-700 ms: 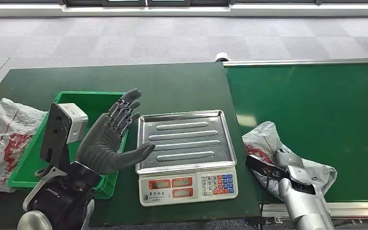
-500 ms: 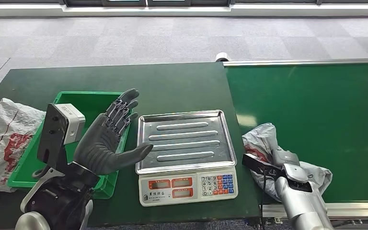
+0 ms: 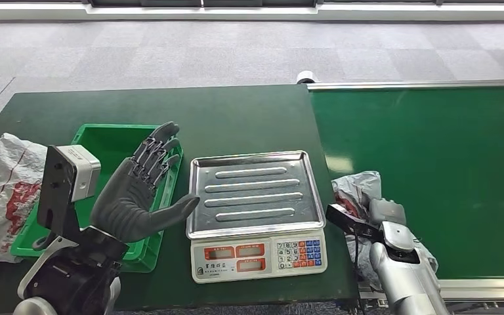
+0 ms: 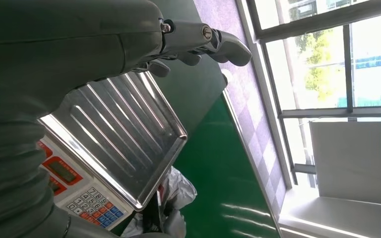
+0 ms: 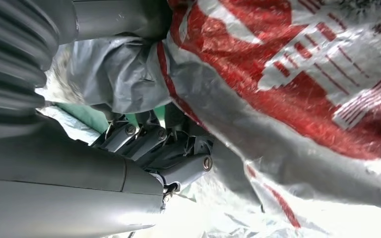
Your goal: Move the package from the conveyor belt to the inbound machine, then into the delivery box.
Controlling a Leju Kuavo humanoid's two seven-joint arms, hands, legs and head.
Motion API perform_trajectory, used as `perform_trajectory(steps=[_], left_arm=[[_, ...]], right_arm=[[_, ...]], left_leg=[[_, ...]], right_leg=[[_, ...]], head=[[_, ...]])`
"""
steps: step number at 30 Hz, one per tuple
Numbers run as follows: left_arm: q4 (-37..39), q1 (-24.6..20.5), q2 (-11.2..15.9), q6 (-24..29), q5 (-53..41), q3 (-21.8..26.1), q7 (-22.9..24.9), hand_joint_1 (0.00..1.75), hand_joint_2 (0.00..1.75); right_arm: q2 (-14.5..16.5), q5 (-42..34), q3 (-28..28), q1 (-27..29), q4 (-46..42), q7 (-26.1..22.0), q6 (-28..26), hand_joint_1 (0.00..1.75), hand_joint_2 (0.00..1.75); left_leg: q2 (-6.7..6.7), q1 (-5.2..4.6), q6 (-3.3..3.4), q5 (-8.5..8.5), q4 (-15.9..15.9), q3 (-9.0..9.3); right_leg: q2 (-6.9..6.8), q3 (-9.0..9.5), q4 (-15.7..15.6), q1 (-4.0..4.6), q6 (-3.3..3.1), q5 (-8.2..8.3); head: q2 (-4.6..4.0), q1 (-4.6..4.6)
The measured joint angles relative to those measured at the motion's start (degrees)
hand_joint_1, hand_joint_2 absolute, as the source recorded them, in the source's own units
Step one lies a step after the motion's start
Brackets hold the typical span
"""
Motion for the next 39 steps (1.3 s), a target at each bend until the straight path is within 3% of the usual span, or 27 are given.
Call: perform_trajectory(steps=[3,7,10,16,19,21,25,27,32,39], left_arm=[[-0.3,0.2,0.3,0.6,-0.2,-0.2,0.0,0.00,1.75],[-0.8,0.4,0.7,0.0,0.7,-0.9,0.0,0.00,1.75],[-0.7,0.4,0.6,-2.3,1.6,-0.9,0.0,0.00,1.75],[0.0,-0.1,-0.9,-6.3,2.2,-0.9,0.0,0.00,1.75],[0.4,-0.2,-1.7,-6.8,2.2,-0.9,0.0,0.00,1.75],[0.4,-0.3,-2.0,-6.8,2.2,-0.9,0.0,0.00,1.75],[0.5,-0.8,-2.3,-7.4,2.4,-0.9,0.0,0.00,1.75],[0.7,-1.1,-2.6,-8.5,2.7,-0.9,0.0,0.00,1.75],[1.5,-1.8,-3.3,-9.8,3.0,-0.8,0.0,0.00,1.75],[2.3,-1.9,-3.6,-9.8,2.8,-0.8,0.0,0.00,1.75]], right_arm=[[0.0,1.8,0.2,0.6,-2.3,5.9,-6.4,1.75,1.75],[-3.9,3.4,2.3,2.4,-14.7,23.2,-24.7,1.75,1.75],[-8.4,3.6,3.0,3.2,-25.9,25.4,-29.4,1.75,1.75],[-11.3,3.7,1.8,3.8,-37.4,18.3,-32.9,1.75,1.75],[-10.1,2.5,1.6,3.1,-39.1,13.1,-33.4,1.75,1.75],[-7.4,-2.3,2.4,2.0,-38.8,5.0,-29.9,1.75,1.75],[-1.4,-17.9,7.0,-1.0,-35.8,-16.1,-15.8,1.75,1.75],[1.4,-20.2,10.2,-1.7,-34.5,-21.6,-12.1,1.75,1.75],[6.0,-20.4,17.2,-2.0,-32.6,-24.7,-9.9,1.75,1.75],[8.2,-20.5,20.7,-2.0,-31.4,-24.9,-9.6,1.75,1.75]], left_leg=[[-0.05,-0.03,0.06,0.04,0.0,-0.07],[-0.33,-0.17,0.25,0.17,0.0,-0.33],[-0.37,-0.18,0.28,0.13,0.0,-0.36],[-0.25,-0.25,0.35,0.05,0.0,-0.35],[-0.25,-0.22,0.31,0.03,0.0,-0.60],[-0.09,-0.18,0.23,-0.02,-0.1,-0.73],[-0.05,-0.12,0.12,0.20,-0.1,-0.41],[-0.31,-0.08,0.11,0.34,-0.1,-0.37],[-0.48,-0.03,0.09,0.36,-0.1,-0.45],[-0.48,-0.09,0.12,0.34,-0.1,-0.48]], right_leg=[[-0.03,-0.08,0.0,-0.09,0.01,0.01],[-0.37,-0.27,0.0,-0.26,0.10,0.01],[-0.36,-0.26,0.0,-0.28,0.16,0.00],[-0.29,-0.26,0.0,-0.34,0.20,-0.01],[-0.29,-0.17,0.0,-0.29,0.22,-0.03],[-0.13,-0.18,0.0,-0.24,0.20,-0.03],[-0.09,-0.32,0.0,-0.15,0.10,0.04],[-0.31,-0.34,0.0,-0.13,0.06,0.06],[-0.48,-0.36,0.1,-0.13,0.01,0.01],[-0.49,-0.36,0.0,-0.18,0.03,0.01]], head=[[0.00,0.00],[0.00,0.00],[0.00,0.02],[0.00,0.01],[0.00,0.01],[0.00,0.01],[0.00,-0.02],[0.00,-0.02],[0.00,-0.01],[0.00,-0.01]])
